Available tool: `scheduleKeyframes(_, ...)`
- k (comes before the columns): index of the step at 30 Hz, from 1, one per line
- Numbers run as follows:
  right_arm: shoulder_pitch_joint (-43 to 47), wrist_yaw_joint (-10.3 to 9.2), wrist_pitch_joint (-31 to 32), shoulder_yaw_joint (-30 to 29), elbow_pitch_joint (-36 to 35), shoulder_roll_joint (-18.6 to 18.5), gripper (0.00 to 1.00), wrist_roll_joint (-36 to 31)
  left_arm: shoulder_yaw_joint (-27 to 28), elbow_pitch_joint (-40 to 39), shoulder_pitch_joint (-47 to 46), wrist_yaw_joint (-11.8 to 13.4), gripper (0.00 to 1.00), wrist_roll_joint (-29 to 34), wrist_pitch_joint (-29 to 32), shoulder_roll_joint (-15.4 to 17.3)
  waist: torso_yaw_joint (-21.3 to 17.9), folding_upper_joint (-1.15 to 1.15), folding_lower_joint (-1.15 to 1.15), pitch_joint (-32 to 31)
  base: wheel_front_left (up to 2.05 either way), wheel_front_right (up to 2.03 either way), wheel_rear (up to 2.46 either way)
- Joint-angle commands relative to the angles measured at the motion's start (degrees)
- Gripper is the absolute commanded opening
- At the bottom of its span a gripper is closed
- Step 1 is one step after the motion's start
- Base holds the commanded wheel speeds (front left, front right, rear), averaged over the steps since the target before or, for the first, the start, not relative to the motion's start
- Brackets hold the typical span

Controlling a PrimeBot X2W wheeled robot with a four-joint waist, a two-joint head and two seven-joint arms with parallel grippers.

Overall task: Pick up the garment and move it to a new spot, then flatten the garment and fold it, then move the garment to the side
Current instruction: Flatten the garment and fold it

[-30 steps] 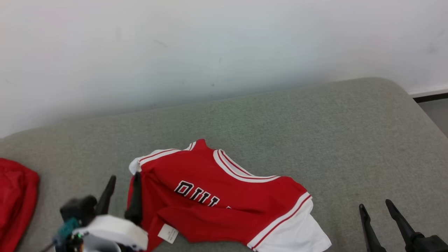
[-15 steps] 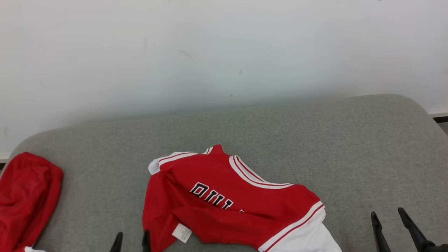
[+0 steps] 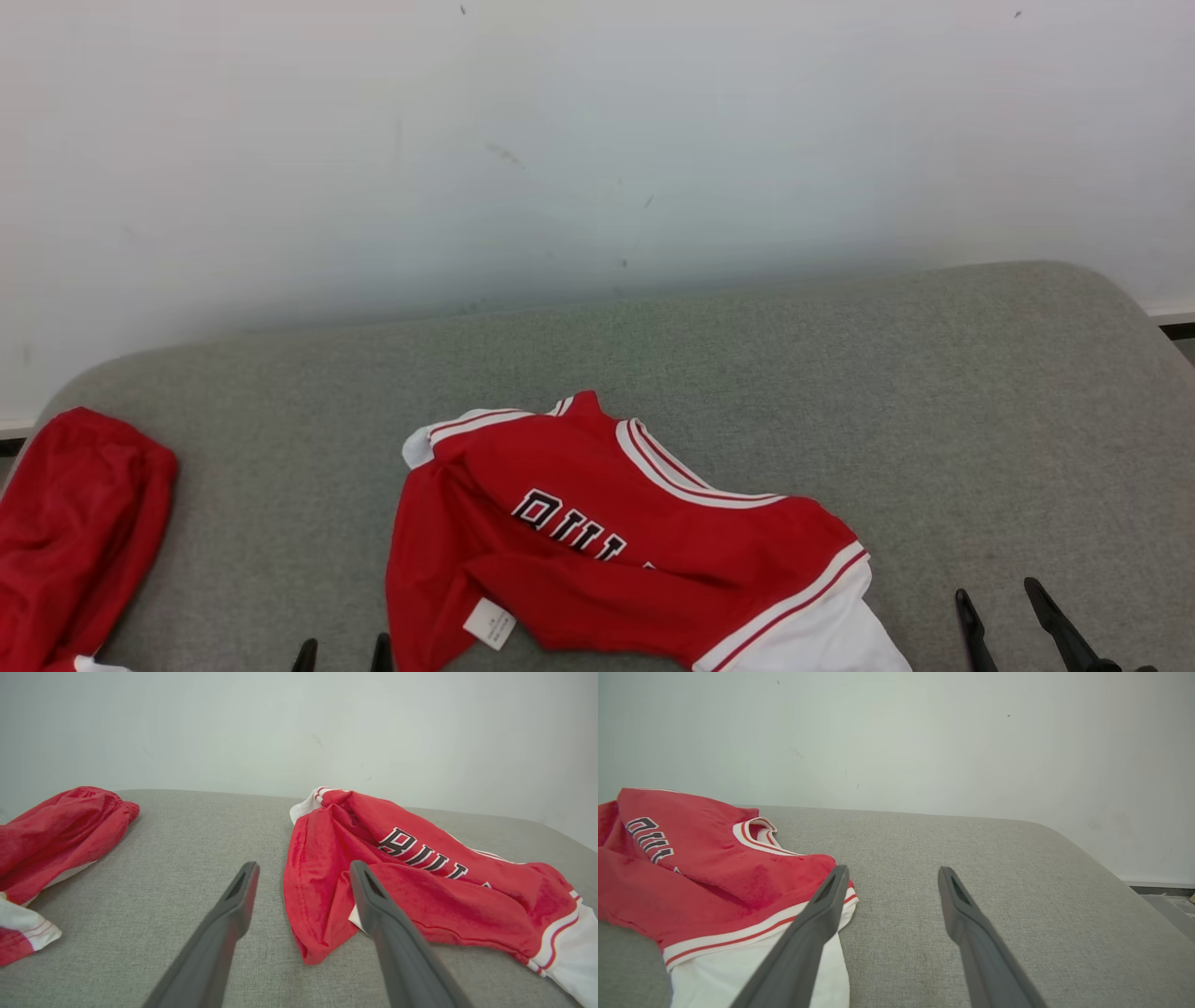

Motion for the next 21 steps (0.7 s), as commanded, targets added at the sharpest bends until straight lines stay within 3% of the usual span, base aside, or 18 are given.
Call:
scheduleKeyframes(1, -0.5, -0.13, 0.0, 0.2, 0.1, -0.2, 1.00, 0.7, 0.4, 0.1, -0.1, -0.3, 1.00, 0.8, 0.0, 0.1, 0.0, 0.00, 0.00, 0.0, 0.00, 0.00, 0.00)
scheduleKeyframes(15, -1.3, -0.13, 0.0, 1.3, -0.7, -0.4, 1.00, 1.3, 0.0, 0.0, -0.8, -0.5, 1.00, -0.1, 0.0, 0.0, 0.1, 0.00, 0.00, 0.0, 0.00, 0.00, 0.00)
scheduleKeyframes(21, -2.0, -0.13, 0.0, 2.4, -2.1, -1.6, 1.00, 2.0, -1.1, 1.4, -1.0, -0.5, 1.00, 3.6, 0.0, 0.0, 0.0, 0.00, 0.00, -0.1, 0.00, 0.00, 0.00)
